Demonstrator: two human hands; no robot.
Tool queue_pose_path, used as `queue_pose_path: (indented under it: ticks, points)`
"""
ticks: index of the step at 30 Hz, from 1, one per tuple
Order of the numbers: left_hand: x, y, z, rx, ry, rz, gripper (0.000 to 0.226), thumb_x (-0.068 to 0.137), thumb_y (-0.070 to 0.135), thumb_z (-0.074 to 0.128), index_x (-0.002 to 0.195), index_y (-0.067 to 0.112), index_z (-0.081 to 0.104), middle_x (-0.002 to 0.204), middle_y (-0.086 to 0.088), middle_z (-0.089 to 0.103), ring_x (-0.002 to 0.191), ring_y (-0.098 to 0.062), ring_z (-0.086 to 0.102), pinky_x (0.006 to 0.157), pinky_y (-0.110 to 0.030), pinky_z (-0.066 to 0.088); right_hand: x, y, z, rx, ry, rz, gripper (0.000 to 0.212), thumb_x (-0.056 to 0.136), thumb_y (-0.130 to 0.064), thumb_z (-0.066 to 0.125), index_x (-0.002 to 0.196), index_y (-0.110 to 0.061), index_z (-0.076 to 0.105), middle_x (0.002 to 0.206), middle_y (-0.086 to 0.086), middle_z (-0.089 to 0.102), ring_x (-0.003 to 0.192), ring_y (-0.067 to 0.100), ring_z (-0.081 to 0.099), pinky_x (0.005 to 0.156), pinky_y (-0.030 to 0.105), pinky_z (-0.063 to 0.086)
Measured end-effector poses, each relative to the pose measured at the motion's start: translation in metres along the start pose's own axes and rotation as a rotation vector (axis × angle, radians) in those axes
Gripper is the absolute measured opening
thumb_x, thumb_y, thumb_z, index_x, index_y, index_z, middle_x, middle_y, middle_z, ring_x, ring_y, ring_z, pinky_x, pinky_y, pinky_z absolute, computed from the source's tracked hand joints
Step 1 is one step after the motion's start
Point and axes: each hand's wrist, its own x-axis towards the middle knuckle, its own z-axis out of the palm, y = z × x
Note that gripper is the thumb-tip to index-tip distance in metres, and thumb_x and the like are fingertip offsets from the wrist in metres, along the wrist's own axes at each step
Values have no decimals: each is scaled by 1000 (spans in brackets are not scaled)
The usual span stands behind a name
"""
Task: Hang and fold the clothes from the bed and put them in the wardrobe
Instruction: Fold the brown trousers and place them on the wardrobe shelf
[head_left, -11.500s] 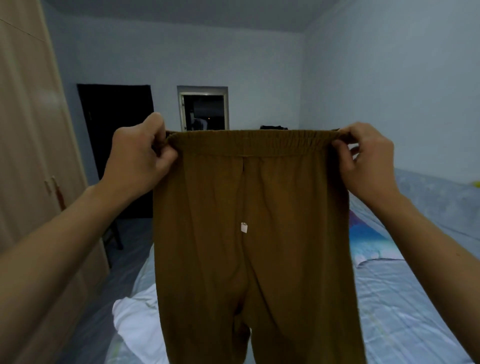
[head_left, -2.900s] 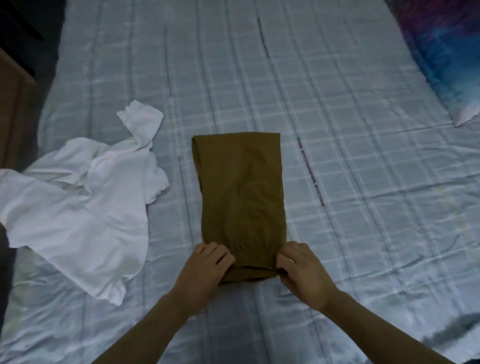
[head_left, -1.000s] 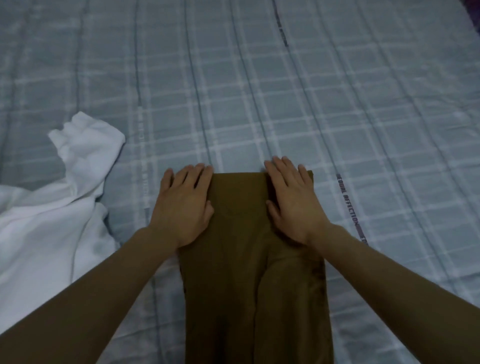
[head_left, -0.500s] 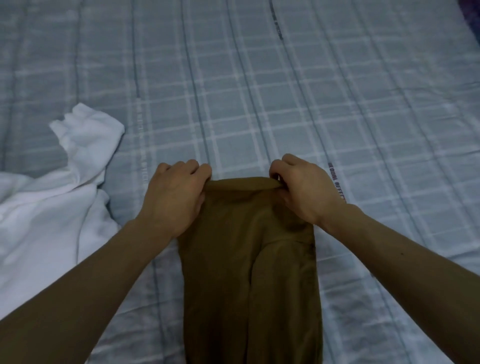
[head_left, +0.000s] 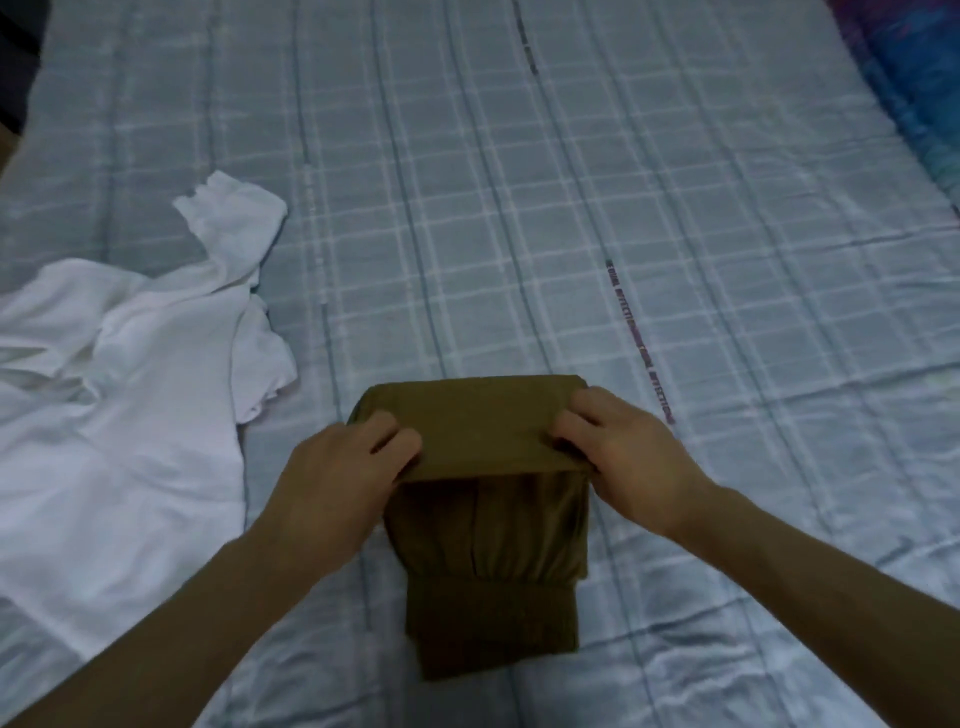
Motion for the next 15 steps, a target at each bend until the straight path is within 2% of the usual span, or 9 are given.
queue_pose_path:
  ticks: [2, 5, 10, 13, 15]
  points:
    - [-26, 13, 9, 16, -33, 43, 58, 51, -1, 89, 93, 18, 53, 83, -6, 59, 49, -23, 51, 40, -30, 41, -29, -13, 8, 22, 15, -14, 26, 81, -12, 40, 88, -11, 64, 86, 7, 57, 73, 22, 55, 50, 32, 48]
    - [-59, 31, 24, 26, -79, 115, 65, 45, 0, 89, 92, 21, 49, 79, -4, 58, 47, -21, 49, 40, -27, 38, -69, -29, 28, 32, -14, -22, 26, 81, -8, 39, 88, -12, 63, 85, 5, 55, 73, 20, 53, 48, 31, 46]
    - [-95, 51, 46, 51, -210, 153, 58, 31, 2, 89, 80, 20, 64, 74, -1, 57, 42, -16, 46, 41, -23, 31, -115, -50, 63, 55, -111, 2, 30, 78, -4, 40, 89, -16, 64, 84, 2, 55, 72, 16, 50, 50, 24, 39]
    - [-108, 54, 59, 65, -268, 123, 62, 23, 4, 91, 77, 21, 67, 74, 0, 57, 40, -15, 45, 39, -22, 33, -132, -56, 80, 79, -164, 26, 30, 75, 1, 52, 95, -18, 63, 86, 0, 54, 74, 14, 49, 52, 21, 37]
    - [-114, 54, 68, 49, -290, 88, 61, 27, 9, 94, 80, 23, 66, 77, 0, 58, 43, -14, 48, 39, -23, 38, -135, -60, 85, 116, -191, 48, 29, 74, -3, 61, 97, -19, 63, 88, -1, 55, 75, 13, 48, 55, 21, 38]
